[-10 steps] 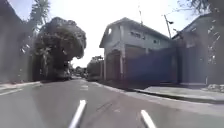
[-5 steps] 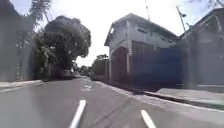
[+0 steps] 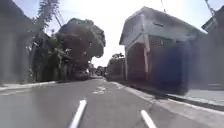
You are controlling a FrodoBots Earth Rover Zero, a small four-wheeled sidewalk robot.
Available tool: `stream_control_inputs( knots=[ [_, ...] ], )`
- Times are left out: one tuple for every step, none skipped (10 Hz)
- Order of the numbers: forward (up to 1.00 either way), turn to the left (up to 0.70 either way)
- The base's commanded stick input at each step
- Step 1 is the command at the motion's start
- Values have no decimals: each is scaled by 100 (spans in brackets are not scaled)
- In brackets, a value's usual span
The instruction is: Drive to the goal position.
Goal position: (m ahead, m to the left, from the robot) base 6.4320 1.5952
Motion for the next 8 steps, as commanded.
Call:
stream_control_inputs(
  knots=[
    [100,0],
    [100,0],
    [100,0],
    [100,0],
    [100,0],
    [100,-32],
    [100,-38],
    [100,-32]
  ],
)
